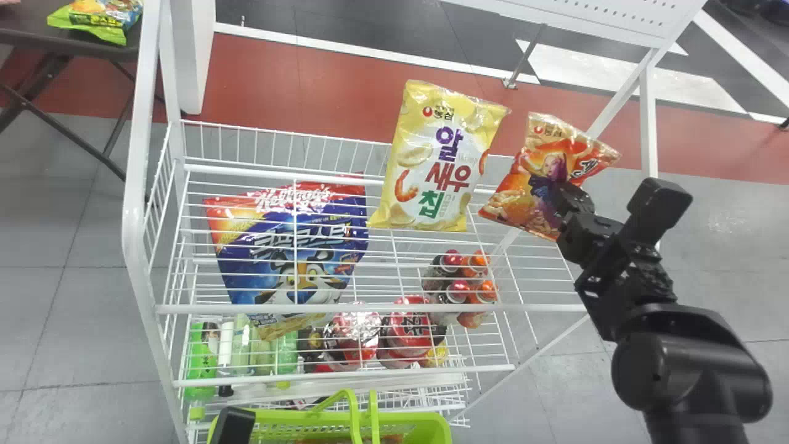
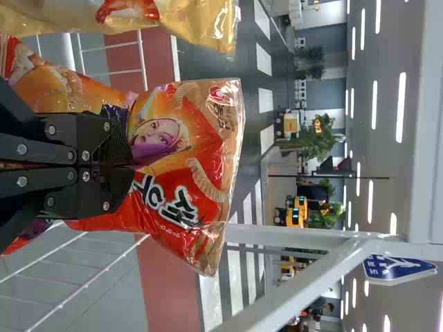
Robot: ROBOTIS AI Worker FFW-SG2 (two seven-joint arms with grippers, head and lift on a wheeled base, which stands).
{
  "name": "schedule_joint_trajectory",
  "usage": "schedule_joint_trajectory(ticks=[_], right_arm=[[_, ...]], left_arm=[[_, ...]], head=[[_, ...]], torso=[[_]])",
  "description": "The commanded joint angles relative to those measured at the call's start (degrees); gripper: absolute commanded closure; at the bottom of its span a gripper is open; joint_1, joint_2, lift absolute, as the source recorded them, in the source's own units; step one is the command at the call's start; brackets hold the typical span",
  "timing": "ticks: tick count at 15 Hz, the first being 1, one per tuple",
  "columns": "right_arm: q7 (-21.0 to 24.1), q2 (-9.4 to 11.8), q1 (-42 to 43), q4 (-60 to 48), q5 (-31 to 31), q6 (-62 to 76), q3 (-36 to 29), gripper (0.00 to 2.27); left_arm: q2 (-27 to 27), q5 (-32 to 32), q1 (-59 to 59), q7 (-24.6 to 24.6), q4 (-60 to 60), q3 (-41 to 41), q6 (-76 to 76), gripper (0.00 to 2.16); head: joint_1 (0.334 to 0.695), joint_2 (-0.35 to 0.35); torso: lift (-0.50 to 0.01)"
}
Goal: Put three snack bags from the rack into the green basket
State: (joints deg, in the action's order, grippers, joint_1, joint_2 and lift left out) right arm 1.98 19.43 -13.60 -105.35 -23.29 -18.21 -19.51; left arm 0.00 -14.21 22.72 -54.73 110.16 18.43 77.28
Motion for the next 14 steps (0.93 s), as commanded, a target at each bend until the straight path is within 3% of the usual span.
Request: schedule_joint_trajectory(ticks=[1, 4, 7, 9, 14], right_arm=[[0.5, -0.5, -2.7, -4.1, -0.3, 0.0, -1.4, 2.11], [0.0, -0.8, -8.2, -12.1, -3.7, -3.7, -3.8, 2.11], [-2.6, -3.3, -11.6, -21.1, -5.3, -19.9, -6.6, 2.11], [-7.1, -4.6, -14.5, -24.3, -5.5, -21.8, -7.2, 2.11], [-16.6, -4.6, -18.5, -26.0, -6.7, -31.5, -6.2, 2.13]], left_arm=[[-0.1, 0.1, 0.0, 0.0, 0.0, 0.1, -0.2, 1.49], [-0.1, 0.0, 0.0, -0.1, 0.1, 0.1, -0.2, 1.49], [-0.1, -0.4, 0.0, -0.1, 0.1, -0.1, -0.5, 1.49], [-0.1, -0.4, 0.0, -0.1, 0.1, -0.1, -0.9, 1.49], [-0.1, -0.4, 0.0, 0.2, 0.0, -0.1, -1.9, 1.49]], head=[[0.695, -0.35], [0.695, -0.35], [0.695, -0.35], [0.695, -0.35], [0.695, -0.35]], torso=[[0.0], [0.0], [0.0], [0.0], [0.0]])
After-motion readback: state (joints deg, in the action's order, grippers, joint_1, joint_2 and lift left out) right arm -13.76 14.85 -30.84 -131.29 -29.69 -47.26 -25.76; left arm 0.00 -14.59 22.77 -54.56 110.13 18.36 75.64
